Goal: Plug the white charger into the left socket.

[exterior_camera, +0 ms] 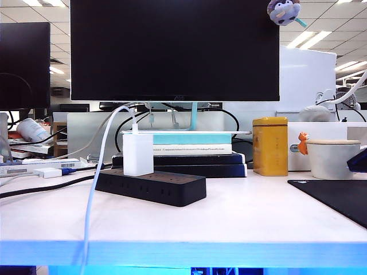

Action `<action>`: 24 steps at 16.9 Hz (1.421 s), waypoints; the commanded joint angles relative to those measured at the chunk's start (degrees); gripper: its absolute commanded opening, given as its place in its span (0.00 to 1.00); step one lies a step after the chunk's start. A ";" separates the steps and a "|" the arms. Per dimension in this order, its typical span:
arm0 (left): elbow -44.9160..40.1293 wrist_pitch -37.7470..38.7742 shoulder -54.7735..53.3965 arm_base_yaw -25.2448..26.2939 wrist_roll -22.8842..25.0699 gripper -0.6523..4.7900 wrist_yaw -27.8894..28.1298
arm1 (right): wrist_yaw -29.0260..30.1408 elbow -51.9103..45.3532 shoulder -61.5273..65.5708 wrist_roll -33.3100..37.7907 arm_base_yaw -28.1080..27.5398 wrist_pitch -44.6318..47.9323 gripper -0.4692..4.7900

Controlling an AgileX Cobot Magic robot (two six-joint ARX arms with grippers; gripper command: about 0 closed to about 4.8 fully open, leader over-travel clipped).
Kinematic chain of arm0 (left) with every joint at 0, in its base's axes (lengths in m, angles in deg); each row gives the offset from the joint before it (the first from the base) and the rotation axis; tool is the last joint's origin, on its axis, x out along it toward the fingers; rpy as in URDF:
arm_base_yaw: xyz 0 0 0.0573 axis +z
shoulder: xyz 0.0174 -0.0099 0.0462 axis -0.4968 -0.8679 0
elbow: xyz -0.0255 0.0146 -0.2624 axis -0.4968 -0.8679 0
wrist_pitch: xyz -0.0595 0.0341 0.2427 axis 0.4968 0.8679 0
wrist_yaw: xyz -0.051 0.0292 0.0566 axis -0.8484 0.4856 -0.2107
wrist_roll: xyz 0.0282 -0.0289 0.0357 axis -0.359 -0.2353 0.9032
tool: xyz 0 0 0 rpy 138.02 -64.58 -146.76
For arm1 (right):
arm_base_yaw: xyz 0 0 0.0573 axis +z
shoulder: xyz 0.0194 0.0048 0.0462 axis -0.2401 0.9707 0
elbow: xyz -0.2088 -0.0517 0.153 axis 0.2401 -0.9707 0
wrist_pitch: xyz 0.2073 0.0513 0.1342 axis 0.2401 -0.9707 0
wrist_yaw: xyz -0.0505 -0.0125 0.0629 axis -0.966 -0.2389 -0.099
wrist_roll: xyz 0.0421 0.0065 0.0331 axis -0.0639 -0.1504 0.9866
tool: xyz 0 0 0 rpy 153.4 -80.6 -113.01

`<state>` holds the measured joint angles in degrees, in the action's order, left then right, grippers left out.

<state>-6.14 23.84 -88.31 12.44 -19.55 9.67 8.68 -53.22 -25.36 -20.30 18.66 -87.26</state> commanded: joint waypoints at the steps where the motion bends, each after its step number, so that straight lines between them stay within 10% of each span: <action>1: -0.44 -0.81 0.02 0.09 0.11 0.11 -0.02 | 0.04 -0.52 -0.42 0.17 -0.02 0.63 0.09; 20: -0.57 -1.31 4.48 20.87 0.11 0.11 0.74 | -2.58 -0.52 -9.86 0.17 -12.96 -0.07 0.09; 24: -0.66 -1.14 4.50 20.85 0.13 0.11 14.05 | -2.58 -0.52 -9.86 0.17 -12.96 -0.02 0.09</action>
<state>-6.62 22.70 -83.96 33.21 -19.55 19.86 6.36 -53.22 -35.24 -20.17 5.72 -87.46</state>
